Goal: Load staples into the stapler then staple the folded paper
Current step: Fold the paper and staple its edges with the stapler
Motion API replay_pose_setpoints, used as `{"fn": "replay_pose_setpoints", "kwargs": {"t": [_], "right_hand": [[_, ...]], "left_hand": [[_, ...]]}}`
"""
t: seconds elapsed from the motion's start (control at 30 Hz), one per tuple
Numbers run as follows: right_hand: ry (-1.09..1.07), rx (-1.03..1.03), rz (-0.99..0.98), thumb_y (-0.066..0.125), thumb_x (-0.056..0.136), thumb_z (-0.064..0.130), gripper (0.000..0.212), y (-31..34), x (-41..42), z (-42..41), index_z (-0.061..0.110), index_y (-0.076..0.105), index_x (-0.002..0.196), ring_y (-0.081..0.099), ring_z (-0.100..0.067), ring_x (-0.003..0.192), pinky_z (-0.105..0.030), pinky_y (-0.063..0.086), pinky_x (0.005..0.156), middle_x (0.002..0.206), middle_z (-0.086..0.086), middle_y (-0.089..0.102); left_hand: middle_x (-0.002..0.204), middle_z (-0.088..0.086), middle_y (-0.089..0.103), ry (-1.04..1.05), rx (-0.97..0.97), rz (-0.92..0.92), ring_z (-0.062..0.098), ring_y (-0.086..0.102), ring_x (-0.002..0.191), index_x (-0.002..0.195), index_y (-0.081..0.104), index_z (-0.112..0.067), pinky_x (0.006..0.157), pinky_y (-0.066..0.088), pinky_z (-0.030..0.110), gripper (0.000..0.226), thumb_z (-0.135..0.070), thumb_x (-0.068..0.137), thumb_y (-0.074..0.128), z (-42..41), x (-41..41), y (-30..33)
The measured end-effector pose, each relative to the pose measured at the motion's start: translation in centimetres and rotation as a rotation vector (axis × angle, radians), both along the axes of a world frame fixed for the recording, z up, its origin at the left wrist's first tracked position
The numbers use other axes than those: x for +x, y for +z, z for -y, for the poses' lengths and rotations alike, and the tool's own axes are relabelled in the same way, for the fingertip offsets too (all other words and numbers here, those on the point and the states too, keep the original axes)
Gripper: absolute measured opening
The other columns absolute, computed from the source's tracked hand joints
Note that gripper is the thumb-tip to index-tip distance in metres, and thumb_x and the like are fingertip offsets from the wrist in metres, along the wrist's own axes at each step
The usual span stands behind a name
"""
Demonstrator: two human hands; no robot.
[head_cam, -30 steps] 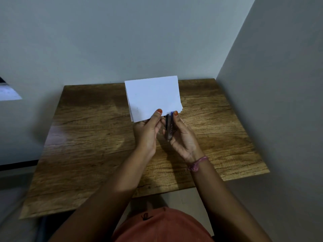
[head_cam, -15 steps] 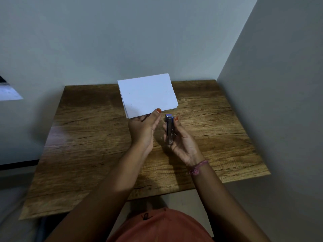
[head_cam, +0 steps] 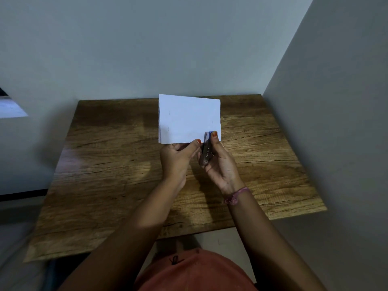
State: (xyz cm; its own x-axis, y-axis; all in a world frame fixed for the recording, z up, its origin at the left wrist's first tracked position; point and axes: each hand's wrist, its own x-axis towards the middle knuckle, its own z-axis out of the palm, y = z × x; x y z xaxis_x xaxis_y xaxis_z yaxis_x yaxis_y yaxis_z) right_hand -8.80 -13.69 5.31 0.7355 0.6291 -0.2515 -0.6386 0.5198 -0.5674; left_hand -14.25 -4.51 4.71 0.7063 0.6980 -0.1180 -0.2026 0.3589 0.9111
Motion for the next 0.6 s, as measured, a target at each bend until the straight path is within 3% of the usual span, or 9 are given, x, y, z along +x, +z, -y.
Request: {"fn": "replay_pose_setpoints", "kwargs": {"t": [0.13,0.33,0.43,0.53,0.6], "right_hand": [[0.011,-0.022,0.003,0.067,0.079,0.023,0.022,0.1,0.2,0.3,0.009,0.062,0.096,0.063,-0.016,0.085,-0.023,0.054,0.071,0.094,-0.008,0.065],[-0.002,-0.02,0.001,0.065,0.08,0.022,0.019,0.3,0.1,0.1,0.008,0.065,0.094,0.063,-0.014,0.082,-0.022,0.054,0.067,0.094,-0.008,0.065],[0.005,0.006,0.013,0.066,0.08,0.02,0.018,0.3,0.3,0.2,0.009,0.066,0.094,0.066,-0.013,0.081,-0.022,0.055,0.069,0.091,-0.006,0.068],[0.017,-0.005,0.041,0.067,0.078,0.019,0.014,0.3,0.2,0.1,0.011,0.069,0.089,0.062,-0.013,0.085,-0.023,0.05,0.074,0.089,-0.003,0.068],[0.001,-0.054,0.062,0.067,0.076,0.02,0.02,0.4,-0.2,-0.2,0.01,0.067,0.093,0.059,-0.017,0.089,-0.024,0.048,0.073,0.095,-0.006,0.065]], "left_hand": [[0.085,0.007,0.076,-0.02,-0.001,-0.008,0.025,0.073,0.084,0.08,0.075,-0.017,0.073,0.057,0.033,0.018,-0.001,0.072,0.077,-0.5,0.1,0.1],[0.087,0.009,0.076,-0.027,0.028,-0.029,0.027,0.072,0.087,0.085,0.073,-0.014,0.081,0.058,0.043,0.019,-0.01,0.067,0.079,-0.4,0.4,0.0],[0.091,0.008,0.076,-0.035,0.031,0.034,0.025,0.072,0.09,0.089,0.074,-0.014,0.079,0.057,0.037,0.02,-0.009,0.07,0.078,-0.1,0.6,-0.1],[0.107,0.016,0.071,-0.13,0.024,0.108,0.026,0.068,0.102,0.11,0.066,-0.002,0.08,0.053,0.03,0.041,-0.013,0.072,0.08,0.4,0.8,0.1],[0.105,0.015,0.071,-0.184,-0.011,0.096,0.023,0.069,0.097,0.113,0.062,0.003,0.075,0.053,0.027,0.054,-0.019,0.069,0.082,0.8,0.9,0.3]]}}
